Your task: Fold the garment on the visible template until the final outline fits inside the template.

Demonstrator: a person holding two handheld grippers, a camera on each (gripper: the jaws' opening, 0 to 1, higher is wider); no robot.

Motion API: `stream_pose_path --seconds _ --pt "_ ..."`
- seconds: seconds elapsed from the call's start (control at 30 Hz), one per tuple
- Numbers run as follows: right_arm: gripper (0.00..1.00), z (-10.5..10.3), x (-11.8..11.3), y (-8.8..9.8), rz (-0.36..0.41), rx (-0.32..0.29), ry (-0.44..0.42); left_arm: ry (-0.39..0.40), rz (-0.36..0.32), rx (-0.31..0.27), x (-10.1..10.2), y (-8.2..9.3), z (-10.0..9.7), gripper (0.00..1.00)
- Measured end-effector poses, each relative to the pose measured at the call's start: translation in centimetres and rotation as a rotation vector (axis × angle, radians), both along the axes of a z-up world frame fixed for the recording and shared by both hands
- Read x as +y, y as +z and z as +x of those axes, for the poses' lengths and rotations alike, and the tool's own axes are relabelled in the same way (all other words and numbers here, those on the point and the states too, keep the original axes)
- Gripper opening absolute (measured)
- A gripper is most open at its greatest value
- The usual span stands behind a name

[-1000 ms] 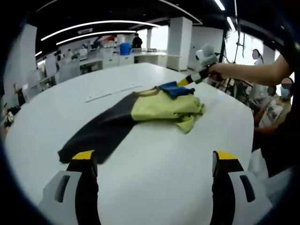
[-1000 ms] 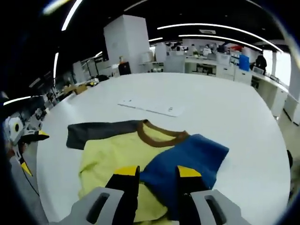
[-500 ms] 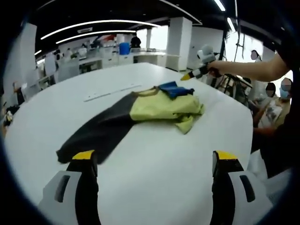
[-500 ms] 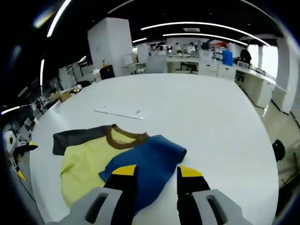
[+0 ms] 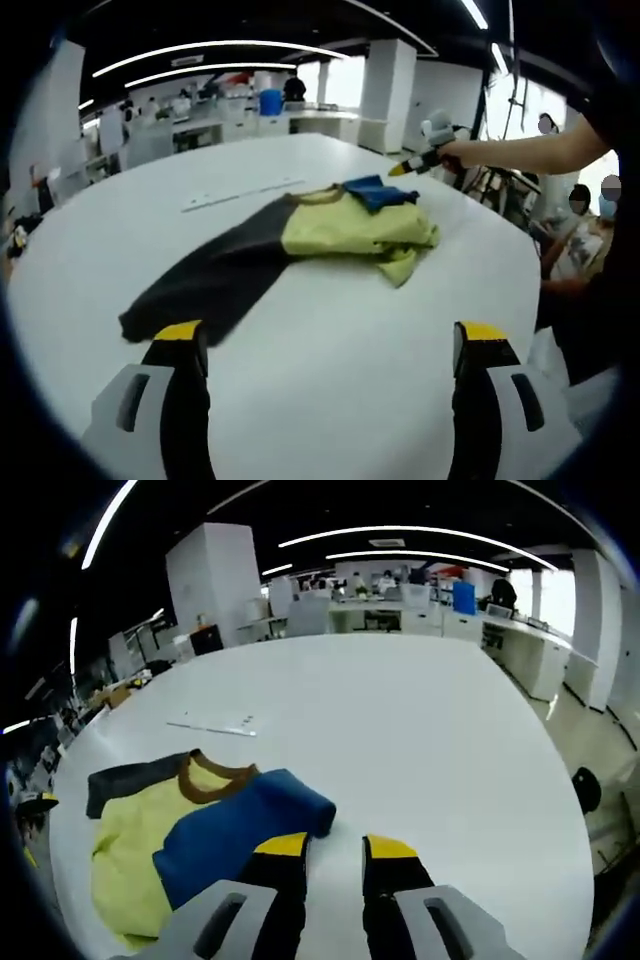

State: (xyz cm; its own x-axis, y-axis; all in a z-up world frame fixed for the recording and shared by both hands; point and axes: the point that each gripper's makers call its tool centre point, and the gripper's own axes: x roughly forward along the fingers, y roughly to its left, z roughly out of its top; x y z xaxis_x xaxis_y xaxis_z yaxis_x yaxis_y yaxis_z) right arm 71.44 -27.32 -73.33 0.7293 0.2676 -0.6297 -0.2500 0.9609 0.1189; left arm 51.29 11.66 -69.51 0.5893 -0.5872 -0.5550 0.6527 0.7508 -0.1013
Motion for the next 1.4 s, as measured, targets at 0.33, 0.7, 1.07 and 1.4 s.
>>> stream_pose_path --seconds 0.33,0.7,1.07,1.4 --pt "0.12 2.1 0.6 -1.8 0.03 -0.008 0.037 0.035 -0.024 0.001 0.3 0.2 0.3 0.99" --pt "0.09 4.1 0.2 -2.3 0.155 -0.012 -0.003 0.054 -0.033 0.003 0.8 0.1 0.4 0.99" --pt "0.0 4.6 0.7 -2.9 0.157 -0.008 0.033 0.059 -0.014 0.013 1.0 -0.2 0.5 0.98" --pt "0.0 4.7 0.6 -2.9 0.137 -0.011 0.026 0.064 -0.012 0.013 1.1 -0.2 0.5 0.97"
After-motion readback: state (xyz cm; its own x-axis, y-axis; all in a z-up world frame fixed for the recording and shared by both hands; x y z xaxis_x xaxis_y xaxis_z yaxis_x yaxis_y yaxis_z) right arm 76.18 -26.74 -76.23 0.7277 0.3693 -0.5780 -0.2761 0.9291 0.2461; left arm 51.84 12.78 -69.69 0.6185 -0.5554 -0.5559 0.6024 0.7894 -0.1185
